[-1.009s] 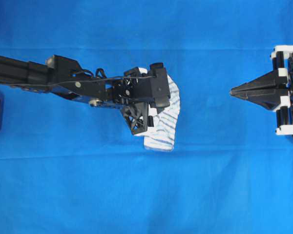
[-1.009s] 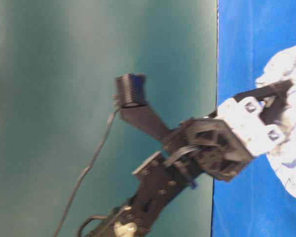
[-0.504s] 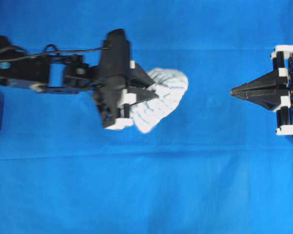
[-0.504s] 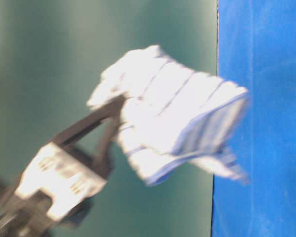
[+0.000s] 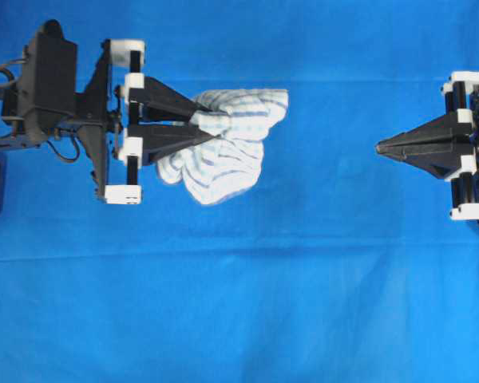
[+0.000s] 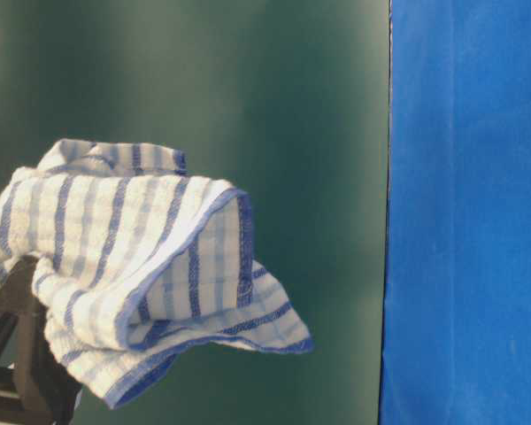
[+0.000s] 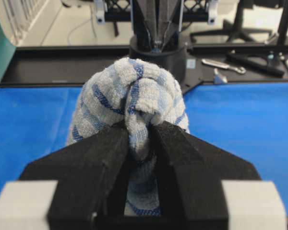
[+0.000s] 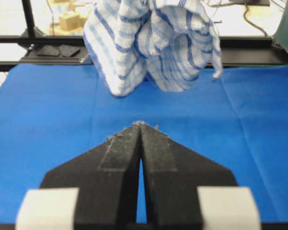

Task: Hand over the towel.
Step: 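Lift the towel with the left gripper and rotate it upright, then bring the right gripper to the towel held by the left gripper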

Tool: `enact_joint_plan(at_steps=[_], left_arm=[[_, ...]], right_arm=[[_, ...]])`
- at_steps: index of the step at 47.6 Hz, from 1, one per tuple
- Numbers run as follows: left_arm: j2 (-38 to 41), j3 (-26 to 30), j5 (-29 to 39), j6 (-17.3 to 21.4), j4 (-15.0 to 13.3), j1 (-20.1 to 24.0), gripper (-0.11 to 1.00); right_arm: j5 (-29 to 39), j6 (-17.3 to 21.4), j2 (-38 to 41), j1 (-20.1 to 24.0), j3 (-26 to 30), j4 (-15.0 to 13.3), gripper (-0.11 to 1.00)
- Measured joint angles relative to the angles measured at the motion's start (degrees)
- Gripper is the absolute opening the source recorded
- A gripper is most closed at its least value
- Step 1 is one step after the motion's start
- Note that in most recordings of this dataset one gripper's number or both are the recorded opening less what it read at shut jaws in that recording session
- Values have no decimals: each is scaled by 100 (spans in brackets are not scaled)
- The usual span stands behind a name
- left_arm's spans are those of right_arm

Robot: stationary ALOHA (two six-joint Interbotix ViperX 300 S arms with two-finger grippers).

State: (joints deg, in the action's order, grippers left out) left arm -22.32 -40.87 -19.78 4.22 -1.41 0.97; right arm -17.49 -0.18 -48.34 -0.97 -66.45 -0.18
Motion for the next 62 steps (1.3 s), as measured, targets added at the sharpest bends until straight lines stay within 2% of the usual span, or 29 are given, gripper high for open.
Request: enact_joint_plan(at_steps=[11,21,30,34,49,62], left_arm=[[9,0,0,0,0,0,10],[18,0,0,0,0,0,10],[44,9,0,0,0,0,10],[62,0,0,0,0,0,10],[88,0,-9,9,0,0,10],[88,0,-18,-18,-9,0,10]], right_arm=[[-246,35,158,0,0,0,0],[-659,114,782,9,246,9,3],[-800,290,1723,0,861,9,57],[-809,316,2136,0,1195,9,72],[-879,325,3691,-9,2540,202,71],[-756,325,4562,-141,3437,290,71]])
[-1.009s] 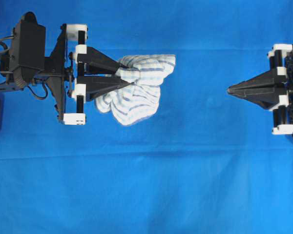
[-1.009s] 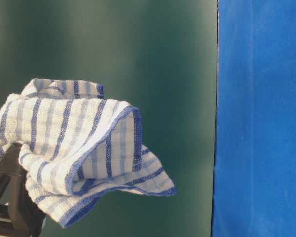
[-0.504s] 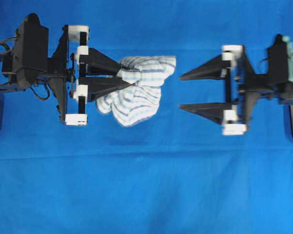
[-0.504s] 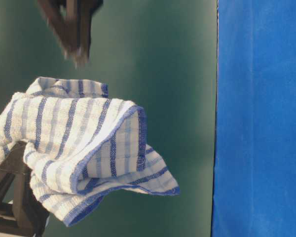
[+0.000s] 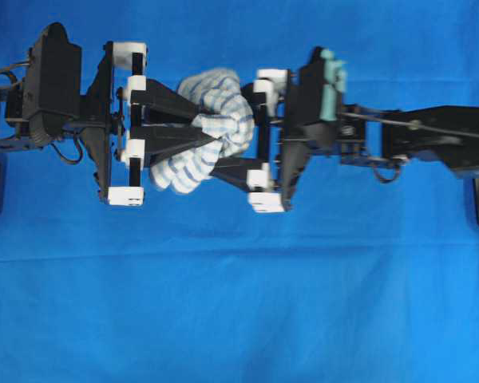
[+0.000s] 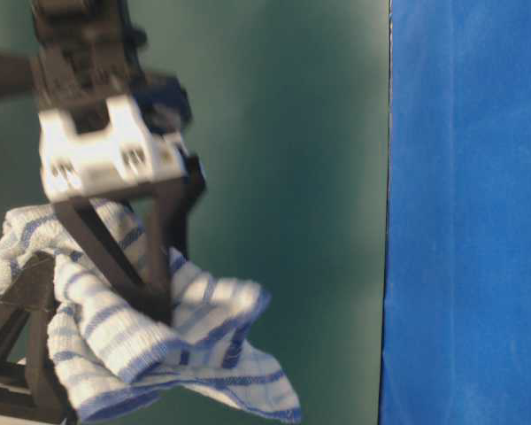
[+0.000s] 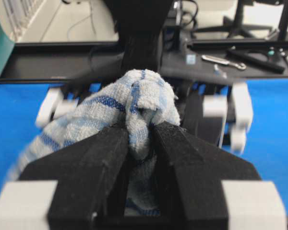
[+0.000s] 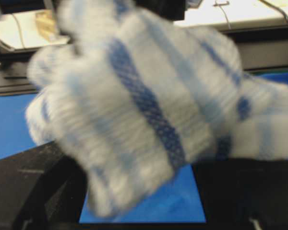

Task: Hand over the towel.
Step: 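Bring the right gripper to the towel held by the left gripper, then close the right gripper on the towel beside the left gripper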

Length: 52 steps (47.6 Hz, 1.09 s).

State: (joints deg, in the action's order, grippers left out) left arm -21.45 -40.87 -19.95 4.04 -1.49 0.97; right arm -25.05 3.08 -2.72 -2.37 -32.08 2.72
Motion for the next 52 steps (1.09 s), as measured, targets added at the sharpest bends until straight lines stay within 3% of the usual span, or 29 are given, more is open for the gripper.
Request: enact_joint_plan(at_steps=[17,20,28,50,52], left_arm=[[0,-18,-18,-18,9,0,10],[0,-9,-26,-18,9,0,10],[26,-9,-26,-35,9,0,10],[88,-18,-26,-9,9,26,10],[88,-9,-35,-44,9,26,18]], right_arm=[[0,-44,105,0,158,18,67],[18,-79,105,-9,158,18,56],[132,-114,105,0,167,-62,8],[264,-114,53,-18,105,-105,6],[272,-114,9,-18,62,-105,6]])
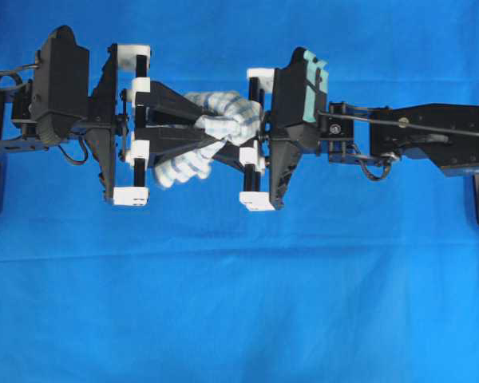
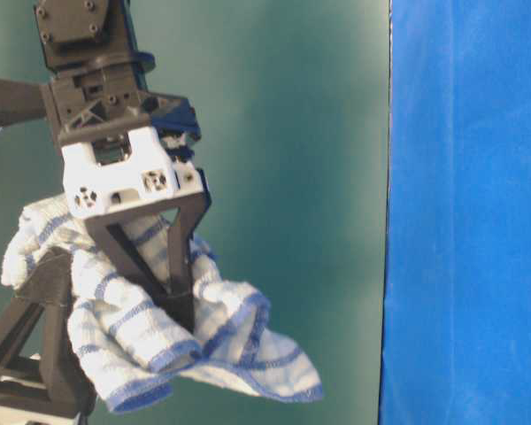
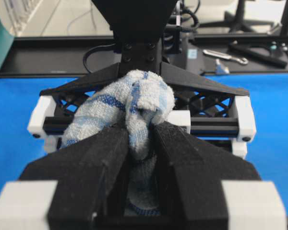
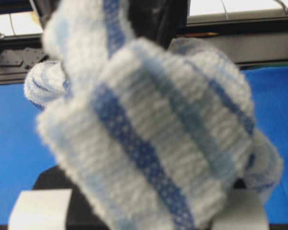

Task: Hand over the towel.
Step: 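Close the right gripper on the towel beside the left gripper, then open the left gripper and pull the towel right with the right gripper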

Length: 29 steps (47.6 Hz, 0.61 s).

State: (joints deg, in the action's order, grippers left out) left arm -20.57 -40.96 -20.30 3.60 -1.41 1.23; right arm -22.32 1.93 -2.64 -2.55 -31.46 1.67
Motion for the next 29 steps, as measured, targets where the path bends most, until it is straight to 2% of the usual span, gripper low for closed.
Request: enact_joint_plan(at_steps=[8,12,15,29], left_arm=[[-105,-114,-97,-26,-9,0,70],[-272,-264,-114,-26,0,9,89],[-439,-396,-114,-26,-9,18,94],[-1617,-1169,-79,-44,-9,26,94]], right_arm=[[0,0,-255,0,-237,0,6],[0,9,-448,9,-422,0,6],[0,9,-615,0,-598,9,6],[105,26,-1564,9,-1441,9,6]])
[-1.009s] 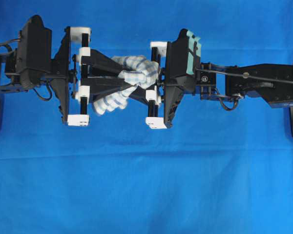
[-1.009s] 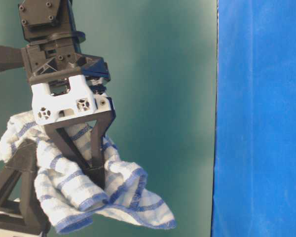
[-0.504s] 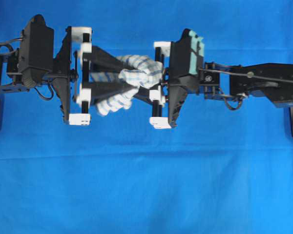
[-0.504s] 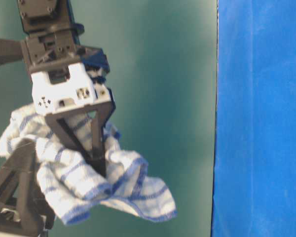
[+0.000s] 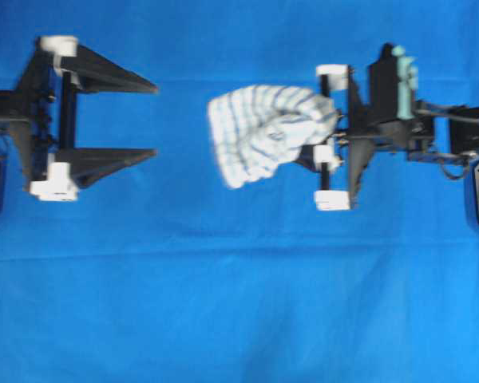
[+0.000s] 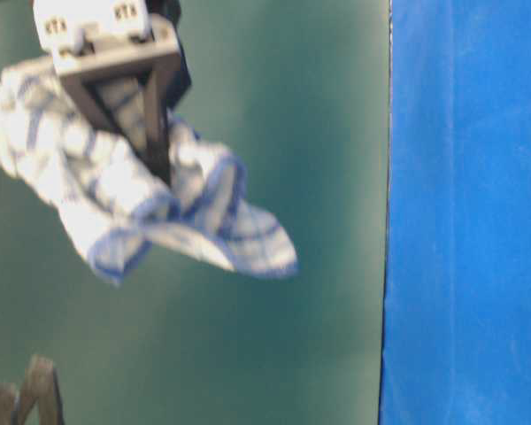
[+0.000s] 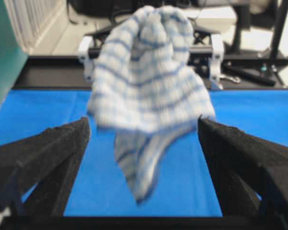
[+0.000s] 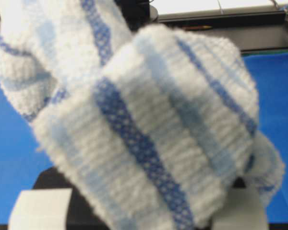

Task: Hand over the towel.
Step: 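Open the left gripper and pull the towel right with the right gripper, then lower the towel with the right gripper toward the table center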

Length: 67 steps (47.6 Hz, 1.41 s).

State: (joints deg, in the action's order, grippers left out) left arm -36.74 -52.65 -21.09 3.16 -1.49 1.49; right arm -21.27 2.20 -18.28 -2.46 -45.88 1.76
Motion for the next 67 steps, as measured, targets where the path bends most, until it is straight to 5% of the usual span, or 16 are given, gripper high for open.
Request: enact_joint_plan(at_steps=[23,43,53,67], left_arm=[[-325,-281,18,0,0,0,94],[-316,-281,9,0,0,0,94],[-299,-281,18,0,0,18,94],[-299,-281,9,0,0,44,94]], right_arm=[[510,35,-360,-97,-246,26,6],[2821,0,1872,-791,1151,26,6],[3050,-18,2944,-817,1512,26,6],[3085,0,3059,-703,1477,26,6]])
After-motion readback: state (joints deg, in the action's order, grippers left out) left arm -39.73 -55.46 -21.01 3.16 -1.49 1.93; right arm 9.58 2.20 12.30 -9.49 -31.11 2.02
